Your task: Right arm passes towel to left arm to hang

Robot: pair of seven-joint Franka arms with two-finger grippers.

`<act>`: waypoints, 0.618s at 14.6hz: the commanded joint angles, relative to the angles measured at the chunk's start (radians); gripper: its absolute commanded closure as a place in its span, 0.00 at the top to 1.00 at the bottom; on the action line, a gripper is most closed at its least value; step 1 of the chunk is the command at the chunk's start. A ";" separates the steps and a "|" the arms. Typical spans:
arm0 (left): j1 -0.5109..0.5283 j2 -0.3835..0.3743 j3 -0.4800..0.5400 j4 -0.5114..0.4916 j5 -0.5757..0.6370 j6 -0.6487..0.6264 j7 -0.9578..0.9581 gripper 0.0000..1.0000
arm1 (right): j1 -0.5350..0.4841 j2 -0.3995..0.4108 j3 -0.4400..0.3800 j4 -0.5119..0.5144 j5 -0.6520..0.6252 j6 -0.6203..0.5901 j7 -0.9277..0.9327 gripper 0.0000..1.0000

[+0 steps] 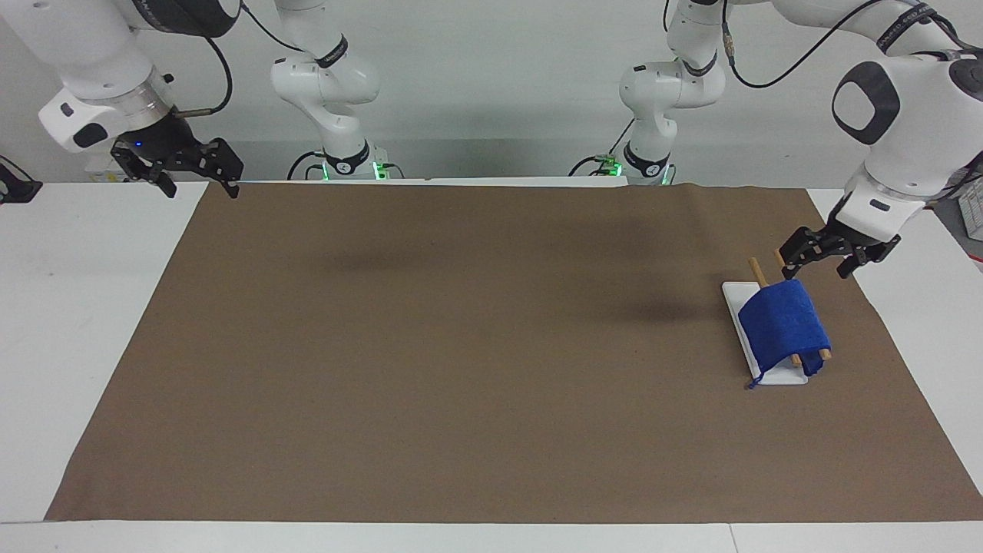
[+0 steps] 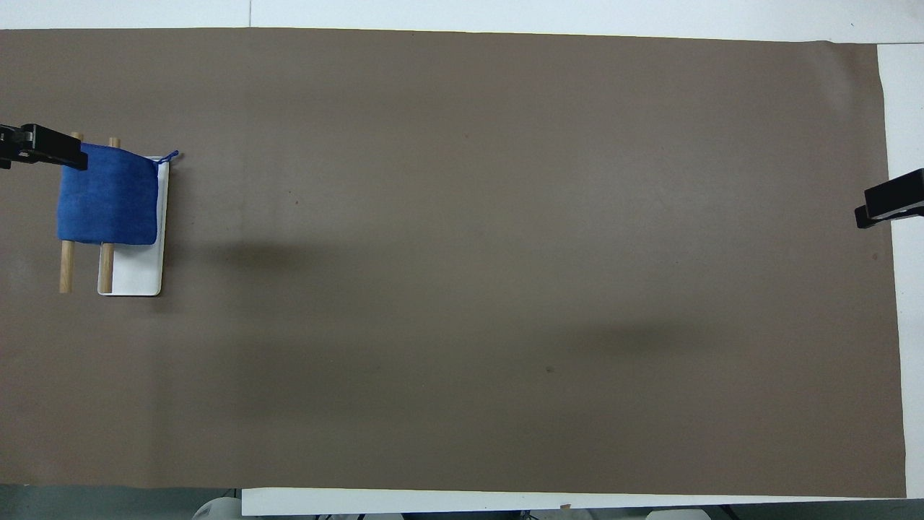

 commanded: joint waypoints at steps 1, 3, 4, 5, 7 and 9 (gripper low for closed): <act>-0.023 -0.013 0.008 -0.008 0.015 -0.033 -0.035 0.99 | -0.005 -0.010 -0.004 -0.013 0.014 0.016 -0.020 1.00; -0.031 -0.014 0.006 -0.005 0.013 -0.059 -0.107 0.99 | -0.005 -0.008 -0.004 -0.012 0.012 0.013 -0.019 1.00; -0.032 -0.012 0.006 -0.003 0.013 -0.061 -0.115 0.99 | -0.008 -0.008 -0.004 -0.009 0.012 0.010 -0.022 1.00; -0.038 -0.012 0.001 -0.003 0.013 -0.058 -0.113 0.99 | -0.008 -0.013 -0.006 -0.009 0.014 0.007 -0.022 1.00; -0.040 -0.012 0.003 -0.003 0.013 -0.048 -0.113 0.99 | -0.009 -0.013 -0.006 -0.010 0.012 0.007 -0.023 1.00; -0.038 -0.012 0.000 -0.003 0.012 -0.021 -0.104 0.99 | -0.008 -0.014 -0.006 -0.015 0.011 0.007 -0.023 1.00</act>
